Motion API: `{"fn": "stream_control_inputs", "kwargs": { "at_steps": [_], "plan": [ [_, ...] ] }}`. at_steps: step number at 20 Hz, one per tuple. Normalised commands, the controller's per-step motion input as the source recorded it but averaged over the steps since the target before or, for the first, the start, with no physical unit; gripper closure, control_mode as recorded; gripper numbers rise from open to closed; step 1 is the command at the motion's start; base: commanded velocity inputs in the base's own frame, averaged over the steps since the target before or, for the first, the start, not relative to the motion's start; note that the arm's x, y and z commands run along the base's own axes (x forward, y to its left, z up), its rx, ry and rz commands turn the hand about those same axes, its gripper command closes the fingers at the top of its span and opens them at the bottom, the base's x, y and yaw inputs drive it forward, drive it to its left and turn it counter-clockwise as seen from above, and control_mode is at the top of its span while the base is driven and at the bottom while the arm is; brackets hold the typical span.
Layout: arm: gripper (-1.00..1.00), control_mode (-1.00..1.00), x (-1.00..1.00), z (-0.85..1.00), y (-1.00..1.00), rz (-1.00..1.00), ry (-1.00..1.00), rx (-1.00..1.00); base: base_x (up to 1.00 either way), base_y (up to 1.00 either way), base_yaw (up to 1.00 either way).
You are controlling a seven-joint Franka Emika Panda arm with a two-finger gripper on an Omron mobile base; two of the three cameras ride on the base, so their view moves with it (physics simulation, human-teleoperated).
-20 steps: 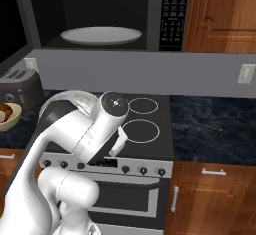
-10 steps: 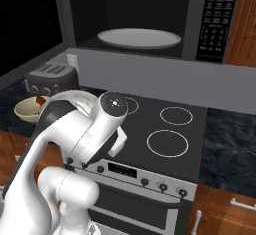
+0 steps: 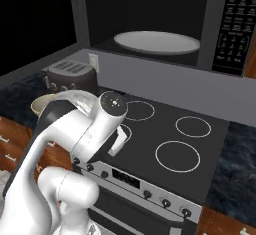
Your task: Place the bowl containing the broccoli and steak in the microwave. Close the microwave door and press the start button to microwave the meal.
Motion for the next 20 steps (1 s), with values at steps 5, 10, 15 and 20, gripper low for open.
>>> {"fn": "stream_control_inputs", "kwargs": {
  "at_steps": [5,10,15,20],
  "plan": [
    [1.0,1.0,0.0,0.0,0.0,0.0,0.0,0.0,0.23,-0.41,0.28],
    [1.0,1.0,0.0,0.0,0.0,0.0,0.0,0.0,0.23,-0.39,0.23],
    [1.0,-1.0,-0.03,0.0,-0.34,0.02,-0.01,0.03,0.02,-0.2,0.05],
    [1.0,-1.0,-0.27,0.0,-0.47,0.0,-0.04,0.01,0.0,0.0,0.0]
  ]
}}
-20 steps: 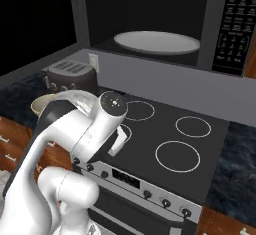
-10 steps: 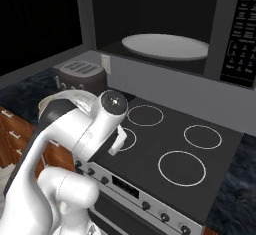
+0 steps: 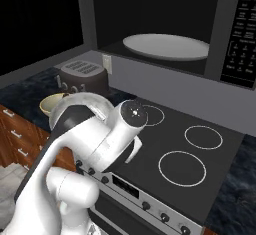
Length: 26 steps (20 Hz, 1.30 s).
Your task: Place the bowl containing the broccoli and steak in the microwave. Close the microwave door and press the start button to microwave the meal.
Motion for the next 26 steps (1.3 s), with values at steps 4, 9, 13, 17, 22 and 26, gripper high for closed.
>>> {"fn": "stream_control_inputs", "kwargs": {
  "at_steps": [4,9,13,17,22,26],
  "plan": [
    [1.0,-1.0,-0.16,0.0,-0.13,-0.03,-0.05,0.0,0.0,0.0,0.0],
    [1.0,-1.0,0.01,0.0,0.07,-0.07,-0.03,0.0,0.0,0.0,0.0],
    [1.0,-1.0,0.15,0.0,0.13,-0.03,0.0,0.0,0.0,0.0,0.0],
    [1.0,-1.0,0.05,0.0,0.01,-0.06,0.0,0.0,0.0,0.0,0.0],
    [1.0,-1.0,0.0,0.0,0.0,-0.1,0.0,0.0,0.0,0.0,0.0],
    [1.0,-1.0,-0.01,0.0,0.0,-0.07,0.0,0.0,0.0,0.0,0.0]
  ]
}}
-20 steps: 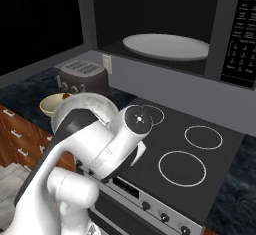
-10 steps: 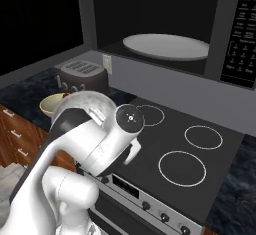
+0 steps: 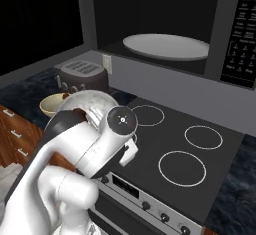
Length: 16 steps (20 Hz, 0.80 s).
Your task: Place the bowl containing the broccoli and steak in the microwave. Close the microwave door and press the start button to microwave the meal.
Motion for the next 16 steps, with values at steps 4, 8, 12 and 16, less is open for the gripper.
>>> {"fn": "stream_control_inputs", "kwargs": {
  "at_steps": [4,8,12,16],
  "plan": [
    [1.0,-1.0,-0.11,0.2,0.0,-0.05,0.0,0.0,0.0,0.0,0.0],
    [1.0,-1.0,-0.06,0.49,0.0,-0.04,0.0,0.0,0.0,0.0,0.0],
    [1.0,-1.0,-0.02,0.48,0.0,-0.03,-0.03,0.0,0.0,0.0,0.0],
    [1.0,-1.0,-0.01,0.44,0.0,-0.02,0.0,0.0,0.0,0.0,0.0]
  ]
}}
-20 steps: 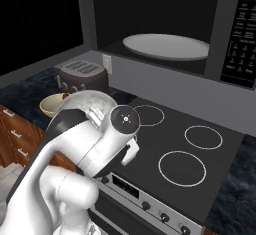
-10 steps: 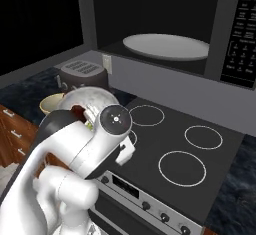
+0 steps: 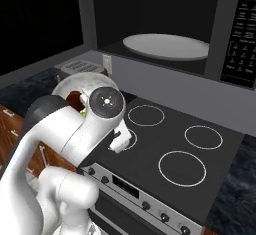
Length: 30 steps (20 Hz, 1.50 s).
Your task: Place the bowl containing the broccoli and steak in the microwave. Close the microwave door and press the start button to microwave the meal.
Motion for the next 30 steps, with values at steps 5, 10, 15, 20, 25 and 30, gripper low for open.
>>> {"fn": "stream_control_inputs", "kwargs": {
  "at_steps": [5,10,15,20,25,30],
  "plan": [
    [1.0,-1.0,0.0,0.45,-0.11,-0.06,0.0,-0.05,0.0,0.0,0.0],
    [1.0,-1.0,0.0,0.35,-0.47,-0.13,0.0,-0.05,0.0,0.0,0.0],
    [1.0,-1.0,0.07,0.41,-0.35,-0.14,-0.06,-0.01,0.0,0.0,0.0],
    [1.0,-1.0,0.17,0.57,-0.04,-0.12,-0.06,-0.01,0.0,0.0,0.0],
    [1.0,-1.0,0.29,0.44,0.0,-0.12,-0.02,0.0,0.0,0.0,0.0],
    [1.0,-1.0,0.38,0.14,0.0,-0.11,0.0,0.0,0.0,0.0,0.0]
  ]
}}
